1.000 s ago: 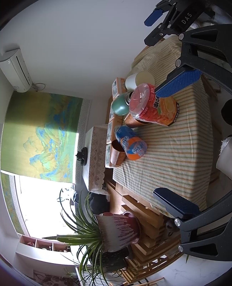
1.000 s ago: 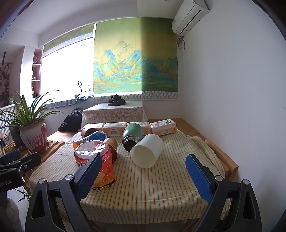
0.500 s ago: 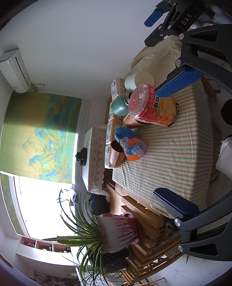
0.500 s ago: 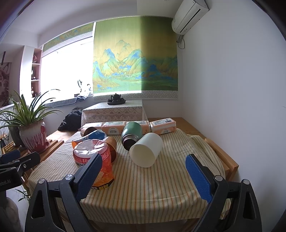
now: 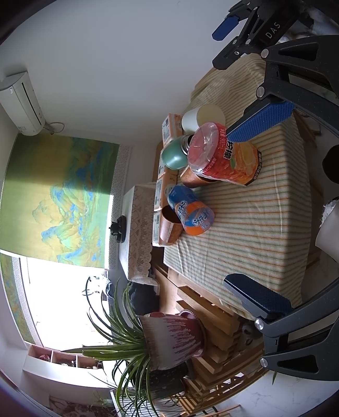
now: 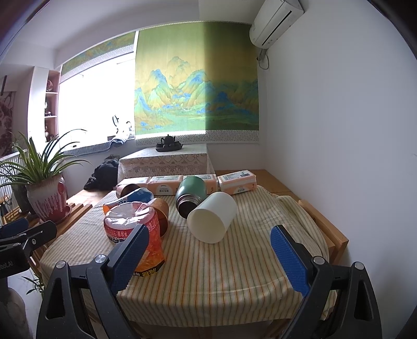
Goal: Flip cup upside down
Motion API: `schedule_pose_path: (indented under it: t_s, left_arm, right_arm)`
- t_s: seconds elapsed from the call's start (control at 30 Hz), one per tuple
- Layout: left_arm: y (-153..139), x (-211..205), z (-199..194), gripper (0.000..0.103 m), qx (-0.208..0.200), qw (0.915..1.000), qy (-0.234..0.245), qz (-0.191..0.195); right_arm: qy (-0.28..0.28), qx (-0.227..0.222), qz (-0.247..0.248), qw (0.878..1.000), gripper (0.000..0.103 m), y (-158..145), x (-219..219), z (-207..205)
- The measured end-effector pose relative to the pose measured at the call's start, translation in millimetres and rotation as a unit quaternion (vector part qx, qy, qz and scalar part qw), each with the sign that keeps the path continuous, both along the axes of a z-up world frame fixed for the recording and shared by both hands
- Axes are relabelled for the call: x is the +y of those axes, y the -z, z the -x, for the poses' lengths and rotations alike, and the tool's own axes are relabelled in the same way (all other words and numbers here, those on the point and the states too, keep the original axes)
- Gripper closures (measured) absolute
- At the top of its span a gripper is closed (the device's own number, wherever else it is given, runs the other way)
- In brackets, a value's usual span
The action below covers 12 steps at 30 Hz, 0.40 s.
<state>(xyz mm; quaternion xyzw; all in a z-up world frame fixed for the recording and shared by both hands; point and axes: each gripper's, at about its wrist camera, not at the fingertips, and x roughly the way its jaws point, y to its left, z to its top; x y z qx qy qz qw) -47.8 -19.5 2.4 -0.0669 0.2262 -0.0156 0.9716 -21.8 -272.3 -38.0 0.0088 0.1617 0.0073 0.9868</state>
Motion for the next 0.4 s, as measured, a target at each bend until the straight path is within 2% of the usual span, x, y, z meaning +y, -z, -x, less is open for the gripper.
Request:
schedule_pose_path:
  t_s: [0.4]
  left_arm:
    - [3.6,-2.6,-3.8,0.001,0.004,1.0,0.0,-0.008]
  right_arm:
    - [0.001,0.005,0.0,1.0,0.011,2.1,1.2,-2.0]
